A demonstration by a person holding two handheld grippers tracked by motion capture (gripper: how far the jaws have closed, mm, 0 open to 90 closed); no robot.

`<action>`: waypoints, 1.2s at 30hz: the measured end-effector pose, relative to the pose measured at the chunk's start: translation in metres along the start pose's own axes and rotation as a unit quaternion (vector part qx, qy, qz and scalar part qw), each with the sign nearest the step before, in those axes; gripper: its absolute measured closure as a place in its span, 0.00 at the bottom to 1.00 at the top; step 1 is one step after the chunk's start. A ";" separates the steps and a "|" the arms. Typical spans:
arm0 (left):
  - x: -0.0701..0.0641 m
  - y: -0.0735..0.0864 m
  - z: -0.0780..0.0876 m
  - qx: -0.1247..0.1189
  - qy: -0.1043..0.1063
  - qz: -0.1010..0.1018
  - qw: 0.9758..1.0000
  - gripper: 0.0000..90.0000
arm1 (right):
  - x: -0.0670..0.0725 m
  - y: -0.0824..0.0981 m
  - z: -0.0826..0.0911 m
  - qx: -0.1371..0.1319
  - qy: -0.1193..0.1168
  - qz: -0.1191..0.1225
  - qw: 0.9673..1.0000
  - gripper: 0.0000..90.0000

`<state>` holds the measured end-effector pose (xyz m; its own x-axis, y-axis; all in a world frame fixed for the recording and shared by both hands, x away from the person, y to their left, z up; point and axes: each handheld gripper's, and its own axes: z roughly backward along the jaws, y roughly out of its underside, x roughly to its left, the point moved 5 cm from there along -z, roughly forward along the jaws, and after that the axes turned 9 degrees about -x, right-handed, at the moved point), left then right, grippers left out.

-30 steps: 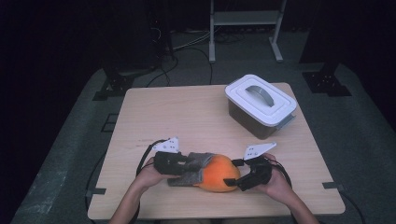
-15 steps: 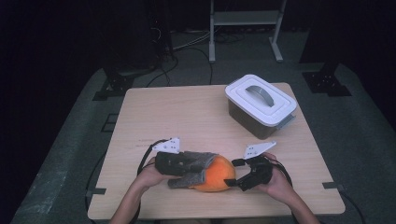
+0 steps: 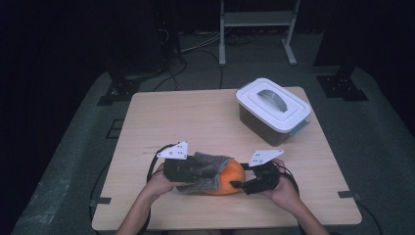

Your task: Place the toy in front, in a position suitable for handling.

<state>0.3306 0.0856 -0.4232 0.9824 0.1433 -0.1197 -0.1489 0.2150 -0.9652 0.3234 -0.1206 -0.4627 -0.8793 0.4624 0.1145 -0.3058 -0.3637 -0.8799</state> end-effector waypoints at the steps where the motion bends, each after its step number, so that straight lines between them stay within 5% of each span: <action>1: 0.001 0.002 -0.001 0.012 -0.006 -0.004 1.000 0.79 | -0.001 0.001 0.000 0.001 -0.002 0.001 1.000 0.32; 5: 0.009 0.017 0.001 0.031 -0.014 0.010 0.999 0.79 | -0.008 0.011 0.001 0.012 -0.015 -0.005 1.000 0.30; 11: 0.024 0.029 0.017 0.047 -0.053 0.030 0.997 0.79 | -0.010 0.017 0.004 0.014 -0.024 -0.014 1.000 0.29; 16: 0.029 0.029 0.019 0.050 -0.068 0.034 0.996 0.79 | -0.009 0.018 0.004 0.017 -0.025 -0.012 0.999 0.29; 19: 0.025 0.023 0.016 0.033 -0.058 0.038 0.997 0.79 | -0.007 0.017 0.003 0.021 -0.023 0.004 1.000 0.29; 23: 0.009 0.008 0.004 0.006 -0.018 0.018 1.000 0.78 | -0.006 0.018 0.003 0.022 -0.023 0.011 0.999 0.28; 25: 0.007 0.009 -0.002 0.027 -0.018 0.006 0.999 0.77 | -0.006 0.018 0.003 0.022 -0.022 0.008 0.999 0.27; 31: 0.013 0.021 0.006 0.051 -0.028 0.018 0.998 0.77 | -0.007 0.018 0.010 0.032 -0.040 -0.023 0.998 0.25; 36: 0.010 0.022 0.002 0.052 -0.007 0.025 0.998 0.76 | -0.005 0.011 0.011 -0.001 -0.048 -0.049 0.998 0.23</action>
<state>0.3368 0.0933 -0.4451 0.9718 0.1703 -0.1634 -0.2098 0.3066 -0.9284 0.3206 -0.1356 -0.4679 -0.8761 0.4161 0.2434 -0.3916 -0.3198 -0.8628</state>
